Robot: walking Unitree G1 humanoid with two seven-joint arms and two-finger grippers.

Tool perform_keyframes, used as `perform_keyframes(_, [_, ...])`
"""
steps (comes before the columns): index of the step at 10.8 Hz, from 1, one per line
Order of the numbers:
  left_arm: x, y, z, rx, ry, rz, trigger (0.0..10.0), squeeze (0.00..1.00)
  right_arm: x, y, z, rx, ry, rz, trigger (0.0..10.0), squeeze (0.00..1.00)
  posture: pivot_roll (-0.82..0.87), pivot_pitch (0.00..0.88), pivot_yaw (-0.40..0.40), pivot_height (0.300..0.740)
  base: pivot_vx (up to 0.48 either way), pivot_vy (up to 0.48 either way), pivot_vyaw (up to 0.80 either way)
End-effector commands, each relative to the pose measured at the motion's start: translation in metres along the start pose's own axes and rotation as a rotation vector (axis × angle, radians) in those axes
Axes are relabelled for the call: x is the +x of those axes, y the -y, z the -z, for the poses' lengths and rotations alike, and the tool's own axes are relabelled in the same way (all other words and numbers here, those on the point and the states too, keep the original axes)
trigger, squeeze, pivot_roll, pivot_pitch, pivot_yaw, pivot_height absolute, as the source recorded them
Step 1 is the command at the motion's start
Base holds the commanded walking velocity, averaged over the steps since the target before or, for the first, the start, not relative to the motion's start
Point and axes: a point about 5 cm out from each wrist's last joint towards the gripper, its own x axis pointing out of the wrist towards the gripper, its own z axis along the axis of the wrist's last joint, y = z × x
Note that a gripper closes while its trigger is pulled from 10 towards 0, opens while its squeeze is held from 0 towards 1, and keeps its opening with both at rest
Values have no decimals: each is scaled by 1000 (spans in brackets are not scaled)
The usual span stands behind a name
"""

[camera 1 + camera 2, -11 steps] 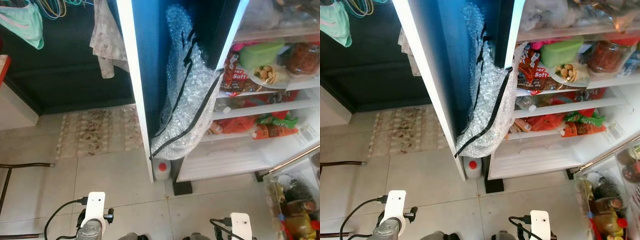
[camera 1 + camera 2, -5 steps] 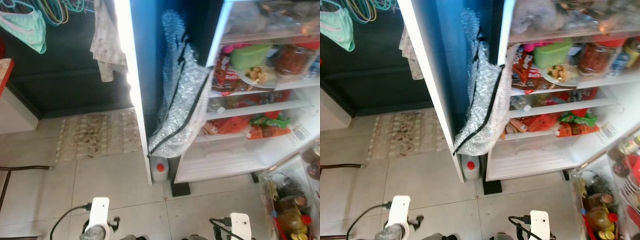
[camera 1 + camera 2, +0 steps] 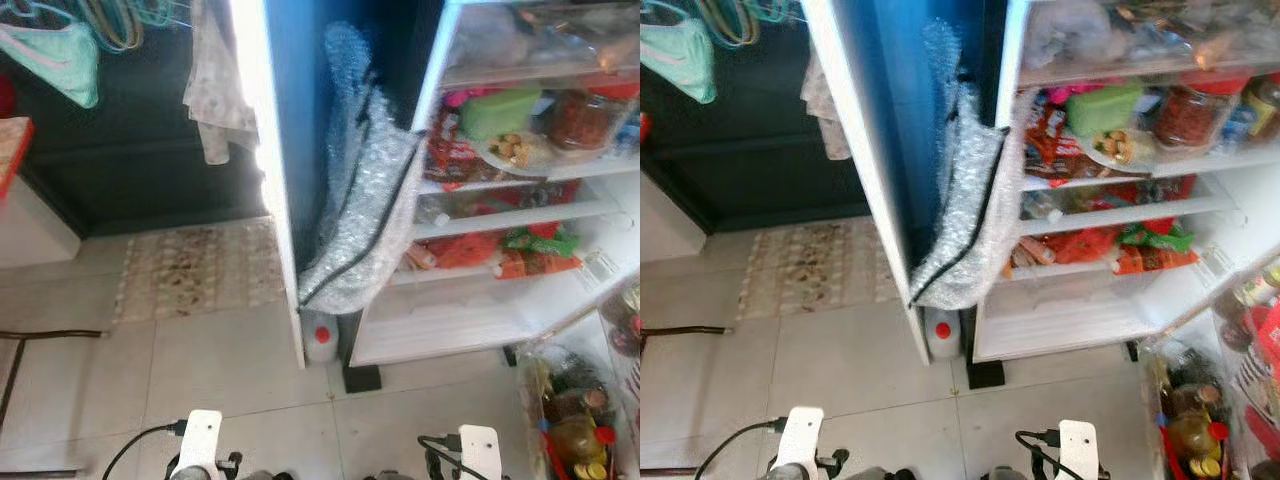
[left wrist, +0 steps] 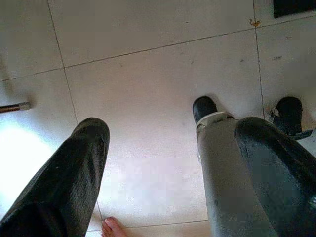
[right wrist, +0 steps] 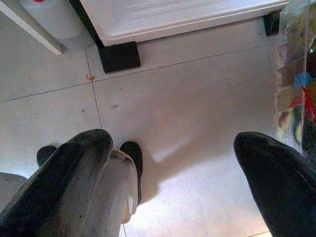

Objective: Restocking fridge

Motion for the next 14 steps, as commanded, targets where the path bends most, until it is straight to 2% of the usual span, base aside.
perform_keyframes(1, [-2, -2, 12, -1, -36, -8, 10000, 0, -2, -1, 6, 14, -11, 2, 10000, 0, -86, 119, 35, 740, 0, 307, 0])
perform_keyframes(7, [-2, -5, 11, 5, -29, -22, 10000, 0, -2, 0, 6, 18, -11, 11, 10000, 0, -90, 111, 40, 740, 0, 318, 0])
perform_keyframes(9, [-2, -7, 10, 9, -25, -26, 10000, 0, -2, 4, 5, 30, -13, 23, 10000, 0, -94, 116, 40, 740, 0, 0, 0])
perform_keyframes(10, [-2, -8, 11, 10, -26, -27, 10000, 0, -2, 5, 7, 54, -29, 32, 10000, 0, -94, 116, 40, 740, 0, 0, -675])
perform_keyframes(14, [-2, -8, 11, 4, -20, -23, 10000, 0, -3, 6, 8, 32, -29, 45, 10000, 0, -92, 134, 37, 740, 0, 0, -775])
